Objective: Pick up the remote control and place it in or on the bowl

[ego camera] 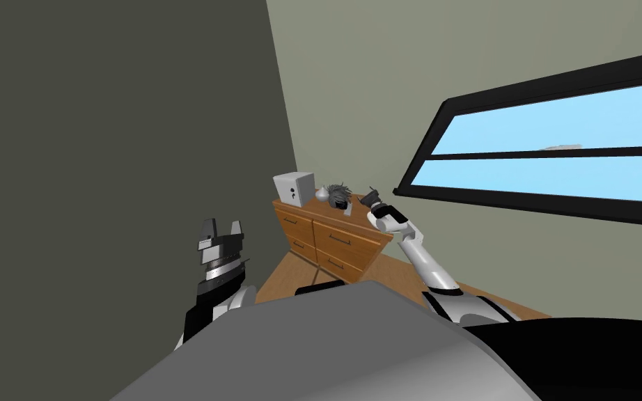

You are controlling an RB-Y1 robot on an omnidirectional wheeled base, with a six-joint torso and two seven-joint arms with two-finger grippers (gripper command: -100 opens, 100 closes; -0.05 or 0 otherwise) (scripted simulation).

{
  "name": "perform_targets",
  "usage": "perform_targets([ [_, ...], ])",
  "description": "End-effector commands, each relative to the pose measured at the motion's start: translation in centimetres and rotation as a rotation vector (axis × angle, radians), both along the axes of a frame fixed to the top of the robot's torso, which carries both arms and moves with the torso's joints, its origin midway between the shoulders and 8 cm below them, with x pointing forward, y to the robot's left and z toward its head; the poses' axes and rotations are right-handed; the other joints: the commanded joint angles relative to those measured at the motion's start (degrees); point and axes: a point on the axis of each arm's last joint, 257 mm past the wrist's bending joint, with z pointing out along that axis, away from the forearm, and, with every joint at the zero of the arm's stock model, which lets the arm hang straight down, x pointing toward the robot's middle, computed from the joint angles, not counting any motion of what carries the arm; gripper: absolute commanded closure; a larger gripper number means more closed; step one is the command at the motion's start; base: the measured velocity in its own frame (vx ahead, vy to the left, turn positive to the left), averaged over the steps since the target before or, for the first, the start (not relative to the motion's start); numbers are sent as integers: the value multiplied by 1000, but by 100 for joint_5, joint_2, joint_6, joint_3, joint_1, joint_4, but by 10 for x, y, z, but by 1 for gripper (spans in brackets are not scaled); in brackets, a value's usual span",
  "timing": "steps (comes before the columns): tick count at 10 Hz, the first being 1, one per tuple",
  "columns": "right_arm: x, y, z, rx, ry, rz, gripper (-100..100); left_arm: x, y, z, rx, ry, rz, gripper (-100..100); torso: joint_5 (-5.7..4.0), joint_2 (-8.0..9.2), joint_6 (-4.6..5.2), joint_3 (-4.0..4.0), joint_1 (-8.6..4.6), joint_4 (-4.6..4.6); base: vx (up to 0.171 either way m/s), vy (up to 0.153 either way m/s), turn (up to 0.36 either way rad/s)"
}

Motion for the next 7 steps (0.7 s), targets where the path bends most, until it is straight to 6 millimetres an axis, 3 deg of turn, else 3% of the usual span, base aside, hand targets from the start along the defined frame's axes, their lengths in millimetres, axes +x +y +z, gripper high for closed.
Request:
perform_targets([
  [1,13,-13,-2,56,43,-4,-100,0,0,0,0,0,0,0,0,0,0,0,0,0,28,42,61],
  [3,14,-16,-15,64,88,-11,-100,0,0,0,0,0,0,0,1,-2,-1,-1,4,0,19,33,22],
  [4,25,-28,-9,114,109,-13,-100,0,0,0,0,0,0,0,0,3,0,2,0,1,19,49,70],
  [6,26,-33,-25,125,162,-28,-100,0,0,0,0,0,0,0,1,-2,-1,-1,6,0,24,33,22],
  [7,35,-46,-19,175,184,-35,-100,0,0,0,0,0,0,0,0,2,0,1,-1,0,21,54,62],
])
